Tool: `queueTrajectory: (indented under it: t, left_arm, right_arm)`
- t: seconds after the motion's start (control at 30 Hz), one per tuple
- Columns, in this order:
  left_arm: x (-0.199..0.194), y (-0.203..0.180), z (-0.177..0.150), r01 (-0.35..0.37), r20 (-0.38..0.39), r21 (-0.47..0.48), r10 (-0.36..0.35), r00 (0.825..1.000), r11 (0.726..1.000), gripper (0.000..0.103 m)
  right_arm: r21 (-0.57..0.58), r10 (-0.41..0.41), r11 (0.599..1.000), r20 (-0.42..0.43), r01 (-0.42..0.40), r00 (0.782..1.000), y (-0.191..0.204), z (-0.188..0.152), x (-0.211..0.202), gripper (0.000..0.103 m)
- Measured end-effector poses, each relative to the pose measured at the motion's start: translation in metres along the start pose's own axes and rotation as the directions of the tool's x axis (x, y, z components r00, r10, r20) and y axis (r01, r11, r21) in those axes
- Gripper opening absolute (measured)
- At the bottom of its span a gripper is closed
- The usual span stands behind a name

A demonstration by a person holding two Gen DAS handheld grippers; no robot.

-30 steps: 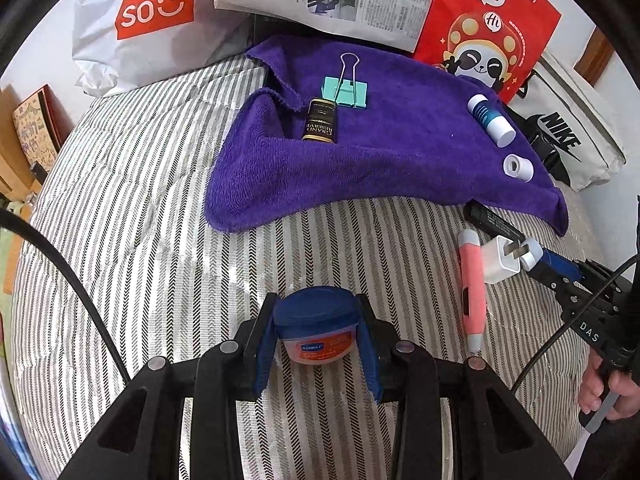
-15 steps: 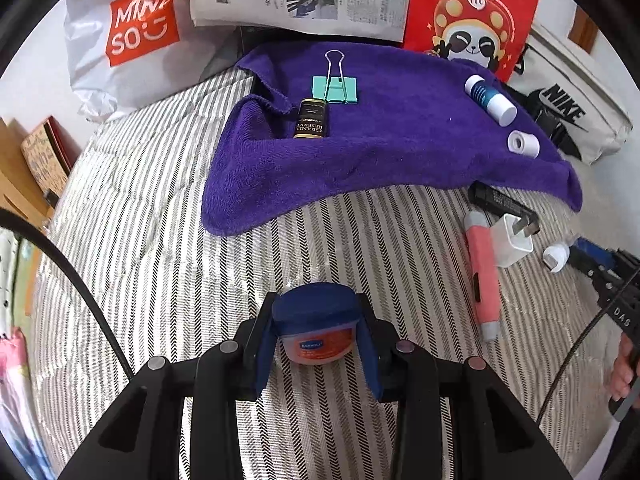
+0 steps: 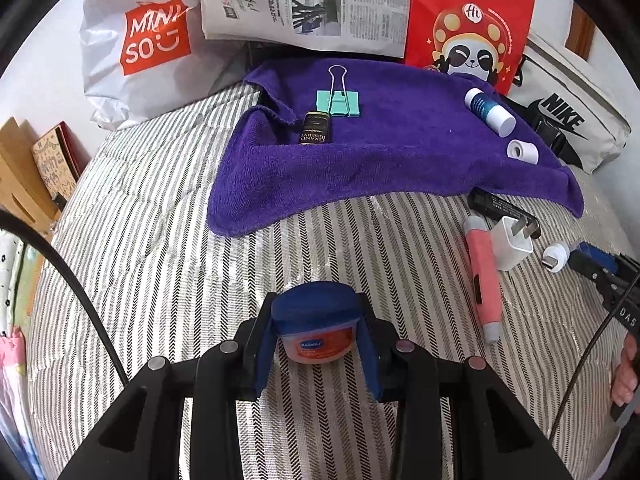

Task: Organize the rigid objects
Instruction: 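Grasp the clear plastic cup with right gripper while left gripper holds Vaseline jar, then carry clear cup onto towel and open right gripper while left gripper holds jar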

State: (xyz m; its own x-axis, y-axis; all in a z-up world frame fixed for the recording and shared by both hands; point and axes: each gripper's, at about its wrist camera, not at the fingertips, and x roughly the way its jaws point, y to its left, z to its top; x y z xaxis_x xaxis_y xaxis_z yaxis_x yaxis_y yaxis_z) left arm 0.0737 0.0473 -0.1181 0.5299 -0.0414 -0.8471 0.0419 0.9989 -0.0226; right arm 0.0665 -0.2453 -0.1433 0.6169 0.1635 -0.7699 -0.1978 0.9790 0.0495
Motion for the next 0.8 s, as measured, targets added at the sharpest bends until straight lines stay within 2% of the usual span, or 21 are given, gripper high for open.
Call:
queueTrajectory:
  t: [0.23, 0.37, 0.53, 0.67, 0.8]
  left_arm:
    - [0.0, 0.004, 0.002, 0.031, -0.02, -0.03, -0.032, 0.999, 0.999, 0.034]
    - [-0.004, 0.008, 0.003, 0.097, -0.036, -0.07, -0.1, 0.994, 0.993, 0.034]
    - [-0.015, 0.006, 0.009, 0.119, -0.017, -0.072, -0.121, 0.993, 0.99, 0.034]
    - [-0.022, 0.006, 0.019, 0.148, 0.0, -0.076, -0.149, 0.989, 0.986, 0.034]
    - [-0.025, 0.004, 0.035, 0.172, 0.017, -0.068, -0.171, 0.985, 0.983, 0.034]
  right_arm:
    - [-0.001, -0.001, 1.0, 0.001, 0.001, 1.0, 0.001, 0.0, -0.001, 0.028]
    - [-0.003, 0.001, 1.0, -0.026, -0.001, 1.0, 0.001, 0.004, 0.0, 0.027]
    - [0.047, 0.051, 0.998, -0.056, -0.048, 0.997, -0.009, 0.012, -0.003, 0.027]
    - [0.063, 0.073, 0.995, -0.032, -0.071, 0.997, -0.014, 0.027, -0.015, 0.027]
    - [0.013, 0.074, 0.997, 0.014, -0.074, 0.997, -0.007, 0.048, -0.03, 0.027]
